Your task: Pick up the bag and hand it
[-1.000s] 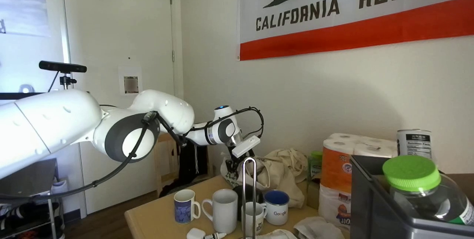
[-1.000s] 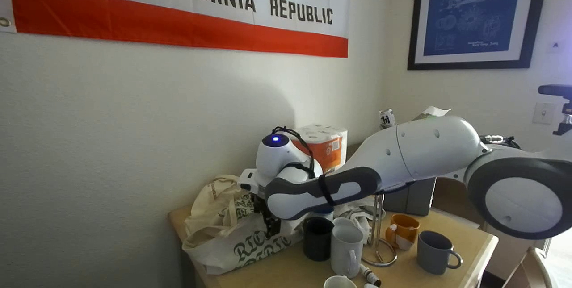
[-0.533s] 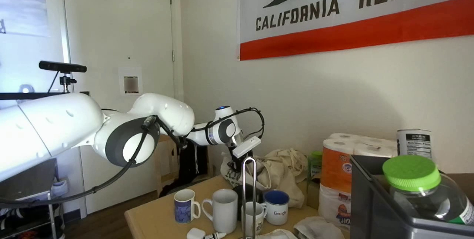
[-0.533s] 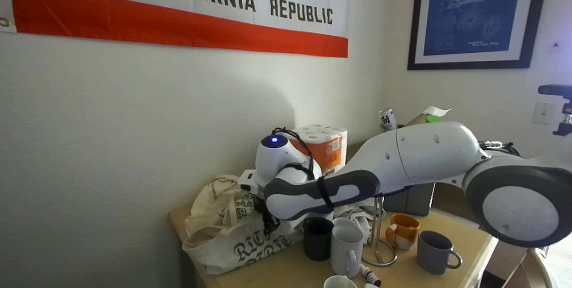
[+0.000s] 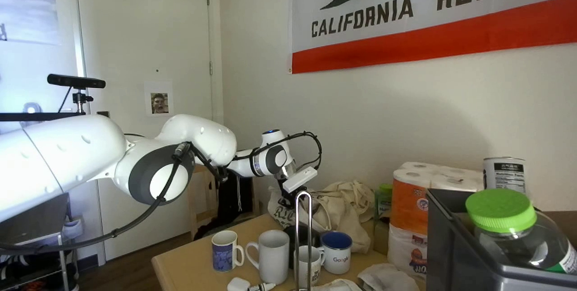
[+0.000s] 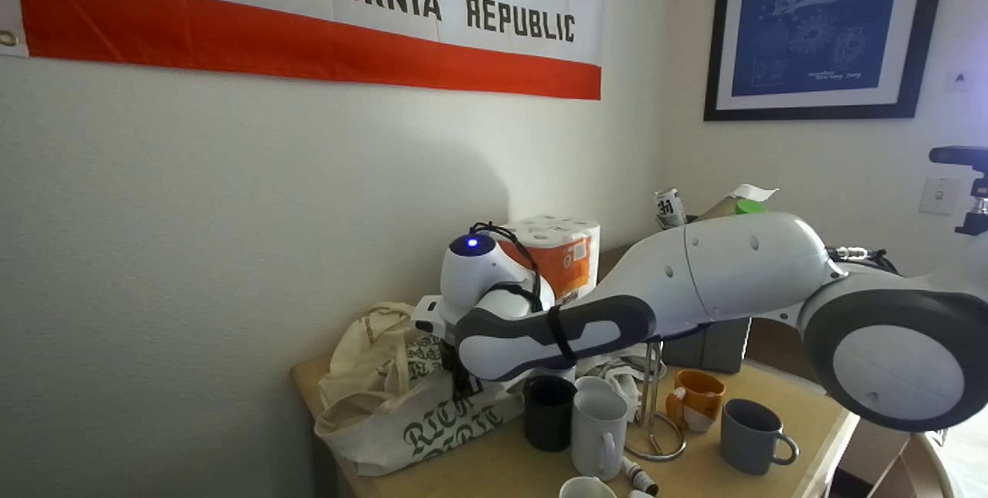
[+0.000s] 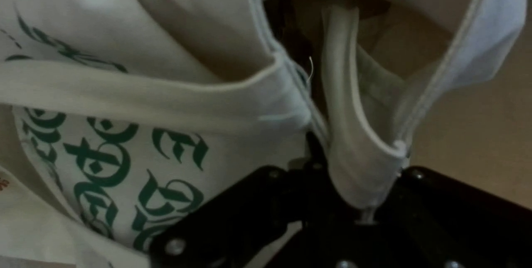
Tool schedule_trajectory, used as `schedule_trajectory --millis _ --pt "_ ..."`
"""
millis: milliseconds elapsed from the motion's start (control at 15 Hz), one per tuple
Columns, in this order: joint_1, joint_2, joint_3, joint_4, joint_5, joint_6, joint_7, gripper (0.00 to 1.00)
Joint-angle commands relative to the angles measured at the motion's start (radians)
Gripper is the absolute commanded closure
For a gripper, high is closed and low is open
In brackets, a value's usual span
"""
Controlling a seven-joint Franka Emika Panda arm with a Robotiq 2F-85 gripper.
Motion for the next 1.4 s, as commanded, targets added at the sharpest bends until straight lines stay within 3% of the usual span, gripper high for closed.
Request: schedule_trajectory --millis 0,600,1333 --pt "0.002 0.011 0.019 0.049 0.017 -0.056 -0.029 0.98" --pt "-0.010 -0.012 0.096 0.126 0.036 -0.174 -0.045 0.98" --pt "-0.036 -0.028 0.195 0.212 0.057 -0.180 -0.129 0.98"
